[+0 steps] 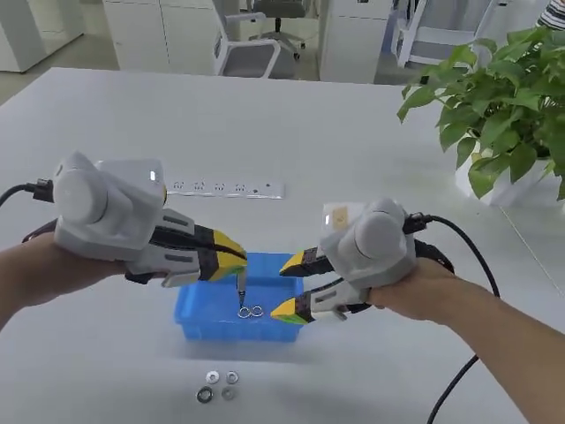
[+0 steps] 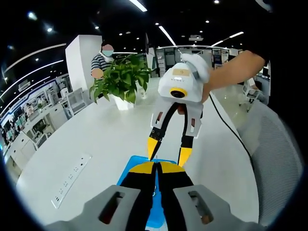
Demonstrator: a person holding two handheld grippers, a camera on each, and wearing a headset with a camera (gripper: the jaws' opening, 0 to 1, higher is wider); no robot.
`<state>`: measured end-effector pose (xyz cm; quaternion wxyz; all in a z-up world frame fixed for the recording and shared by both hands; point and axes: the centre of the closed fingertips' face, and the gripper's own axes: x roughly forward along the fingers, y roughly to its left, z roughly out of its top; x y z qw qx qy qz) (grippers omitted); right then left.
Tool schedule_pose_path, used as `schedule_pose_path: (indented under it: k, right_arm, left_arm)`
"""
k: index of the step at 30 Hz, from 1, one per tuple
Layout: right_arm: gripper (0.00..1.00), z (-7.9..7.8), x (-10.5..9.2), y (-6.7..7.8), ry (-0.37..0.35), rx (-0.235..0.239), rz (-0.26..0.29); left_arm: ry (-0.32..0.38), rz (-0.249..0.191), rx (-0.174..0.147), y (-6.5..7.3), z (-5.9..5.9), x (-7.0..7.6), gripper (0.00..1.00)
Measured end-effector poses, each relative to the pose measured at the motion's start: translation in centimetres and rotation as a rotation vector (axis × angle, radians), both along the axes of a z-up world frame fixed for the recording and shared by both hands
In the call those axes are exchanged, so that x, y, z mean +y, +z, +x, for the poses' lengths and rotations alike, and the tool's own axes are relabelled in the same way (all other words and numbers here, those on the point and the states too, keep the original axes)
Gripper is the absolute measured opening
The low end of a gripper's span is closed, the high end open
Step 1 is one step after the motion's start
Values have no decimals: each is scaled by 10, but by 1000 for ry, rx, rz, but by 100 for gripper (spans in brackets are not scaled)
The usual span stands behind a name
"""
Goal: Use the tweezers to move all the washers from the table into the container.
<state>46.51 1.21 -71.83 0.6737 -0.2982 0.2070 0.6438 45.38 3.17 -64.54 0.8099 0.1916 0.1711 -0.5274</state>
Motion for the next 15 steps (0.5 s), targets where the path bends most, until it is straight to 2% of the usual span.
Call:
schedule_pose_path:
  k: [10, 15]
  right_arm:
    - [46, -15, -17, 3, -70, 13, 8]
    - [53, -20, -22, 6, -109, 20, 20]
  left_arm:
    - [-19, 9, -16, 11, -14, -1, 6]
    - [-25, 17, -14, 12, -21, 0, 6]
